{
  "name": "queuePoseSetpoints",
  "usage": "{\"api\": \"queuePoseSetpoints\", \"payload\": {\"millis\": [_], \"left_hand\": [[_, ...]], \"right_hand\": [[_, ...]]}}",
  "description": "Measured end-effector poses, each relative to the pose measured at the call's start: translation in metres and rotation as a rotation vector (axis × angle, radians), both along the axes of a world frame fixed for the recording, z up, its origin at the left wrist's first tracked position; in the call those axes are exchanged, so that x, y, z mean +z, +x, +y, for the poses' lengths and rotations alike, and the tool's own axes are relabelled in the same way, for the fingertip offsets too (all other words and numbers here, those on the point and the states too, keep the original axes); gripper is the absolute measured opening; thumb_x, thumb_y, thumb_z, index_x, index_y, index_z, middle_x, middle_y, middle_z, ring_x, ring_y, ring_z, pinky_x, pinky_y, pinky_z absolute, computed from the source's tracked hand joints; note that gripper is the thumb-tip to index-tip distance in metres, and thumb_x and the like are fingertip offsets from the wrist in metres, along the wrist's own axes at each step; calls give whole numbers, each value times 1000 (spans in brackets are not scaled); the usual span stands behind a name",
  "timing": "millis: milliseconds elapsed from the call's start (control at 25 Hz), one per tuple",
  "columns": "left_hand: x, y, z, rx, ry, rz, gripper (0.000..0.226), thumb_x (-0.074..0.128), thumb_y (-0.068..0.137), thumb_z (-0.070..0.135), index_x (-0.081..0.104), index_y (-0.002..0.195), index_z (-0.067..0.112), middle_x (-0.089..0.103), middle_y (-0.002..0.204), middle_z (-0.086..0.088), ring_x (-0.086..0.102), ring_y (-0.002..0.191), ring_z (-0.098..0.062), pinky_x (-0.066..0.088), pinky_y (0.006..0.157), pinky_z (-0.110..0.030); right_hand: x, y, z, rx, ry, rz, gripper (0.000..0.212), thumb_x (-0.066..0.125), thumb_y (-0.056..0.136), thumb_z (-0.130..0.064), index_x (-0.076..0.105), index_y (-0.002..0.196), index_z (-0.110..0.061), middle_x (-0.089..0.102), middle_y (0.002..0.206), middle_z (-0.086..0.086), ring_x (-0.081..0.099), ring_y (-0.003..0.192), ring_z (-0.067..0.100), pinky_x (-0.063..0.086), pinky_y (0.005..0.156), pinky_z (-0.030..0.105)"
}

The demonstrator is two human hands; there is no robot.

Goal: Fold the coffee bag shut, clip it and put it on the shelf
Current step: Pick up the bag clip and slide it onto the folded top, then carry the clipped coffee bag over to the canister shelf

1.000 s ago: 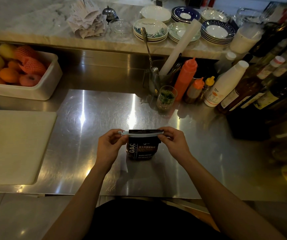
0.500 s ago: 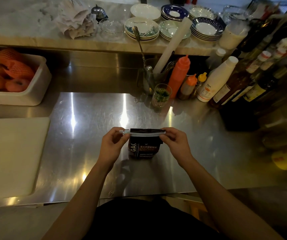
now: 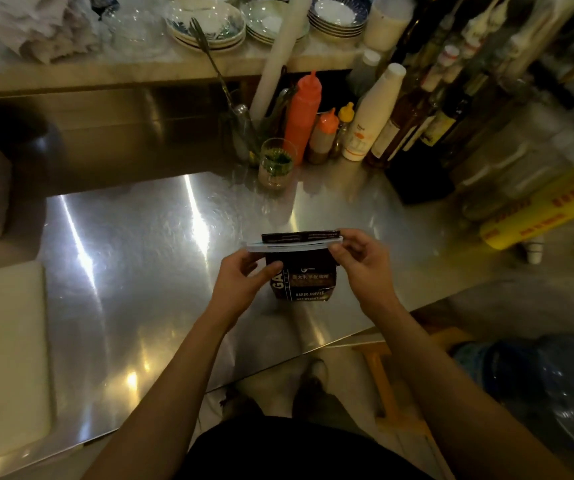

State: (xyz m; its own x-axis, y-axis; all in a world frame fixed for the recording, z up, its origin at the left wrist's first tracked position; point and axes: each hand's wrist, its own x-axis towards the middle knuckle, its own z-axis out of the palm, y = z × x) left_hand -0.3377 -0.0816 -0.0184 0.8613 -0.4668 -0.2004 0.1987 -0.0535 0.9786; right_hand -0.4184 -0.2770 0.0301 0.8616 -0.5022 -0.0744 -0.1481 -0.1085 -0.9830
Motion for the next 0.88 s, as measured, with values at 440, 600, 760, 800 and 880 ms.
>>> {"api": "queuePoseSetpoints", "payload": {"millis": [440,600,760,800,880], "left_hand": [[33,-57,-81,5,-30,-74,19,67,87,7,72,85,25,77,82,14,73,86,-7,56,73,-19],[46,-86,-111,3,-13,-105,9,66,88,7,70,81,10,75,70,9,71,71,-4,53,63,-13],[58,-108,-146,-40,-13,-134,8,66,88,9,70,80,9,73,78,-4,71,71,-10,55,63,-17],[59,-115,-155,-62,-15,-129,9,66,88,9,71,80,10,73,79,-5,71,72,-11,55,64,-18],[59,-135,-180,-123,-21,-114,10,66,87,8,71,79,11,74,75,-1,70,72,-11,56,65,-20]], "right_hand": [[23,-72,-52,-112,79,-108,18,59,91,-9,65,107,-12,73,97,2,71,90,12,57,79,25],[16,-105,-78,-150,155,-150,28,59,91,-9,60,119,-4,72,105,6,70,99,15,57,87,30],[10,-150,-102,-120,188,-109,27,58,92,-14,60,119,-9,69,113,3,67,106,12,56,91,29],[8,-162,-108,-117,173,-107,26,57,93,-15,61,117,-8,70,112,4,67,105,13,56,90,29],[6,-191,-125,-158,127,-121,23,57,93,-14,63,113,-4,71,108,5,69,102,14,57,82,26]]}}
